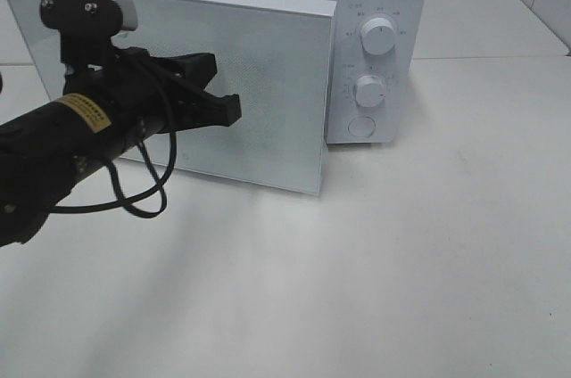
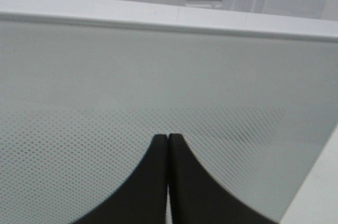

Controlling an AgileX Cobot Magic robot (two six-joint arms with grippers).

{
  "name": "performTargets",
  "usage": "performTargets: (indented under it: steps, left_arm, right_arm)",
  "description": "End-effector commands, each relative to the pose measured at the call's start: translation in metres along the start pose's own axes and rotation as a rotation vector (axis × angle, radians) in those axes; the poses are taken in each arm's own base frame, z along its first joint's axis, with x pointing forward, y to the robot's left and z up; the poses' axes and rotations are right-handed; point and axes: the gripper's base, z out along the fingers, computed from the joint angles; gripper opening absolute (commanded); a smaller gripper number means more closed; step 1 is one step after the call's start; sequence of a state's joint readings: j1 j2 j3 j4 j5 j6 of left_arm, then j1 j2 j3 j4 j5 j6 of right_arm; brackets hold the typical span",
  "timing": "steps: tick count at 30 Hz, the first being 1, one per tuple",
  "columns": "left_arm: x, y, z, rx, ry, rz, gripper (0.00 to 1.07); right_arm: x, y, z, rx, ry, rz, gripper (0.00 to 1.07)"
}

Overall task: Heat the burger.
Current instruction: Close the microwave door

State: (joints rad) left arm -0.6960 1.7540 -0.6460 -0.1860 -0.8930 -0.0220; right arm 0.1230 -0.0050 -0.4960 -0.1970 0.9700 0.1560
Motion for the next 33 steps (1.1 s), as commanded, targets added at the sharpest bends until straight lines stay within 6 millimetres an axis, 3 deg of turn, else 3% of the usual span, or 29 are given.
performTargets:
  steps: [1, 8, 21, 33]
  left_arm:
    - [-0.003, -0.006, 0.011, -0.018, 0.01, -0.016, 0.0]
    - [-0.009, -0.013, 0.043, -0.029, 0.023, 0.004, 0.0]
    - [-0.012, -0.013, 0.083, -0.11, -0.017, -0.008, 0.0]
    - [-0.016, -0.013, 0.109, -0.156, -0.023, 0.013, 0.0]
  right_arm:
    - [0.001, -0.001, -0.004, 0.004, -0.031, -0.001, 0.74]
    - [0.001, -0.001, -0.004, 0.004, -0.031, -0.001, 0.74]
    - [0.001, -0.001, -0.004, 0.004, -0.031, -0.001, 0.74]
    - [0.001, -0.001, -0.004, 0.004, -0.031, -0.001, 0.74]
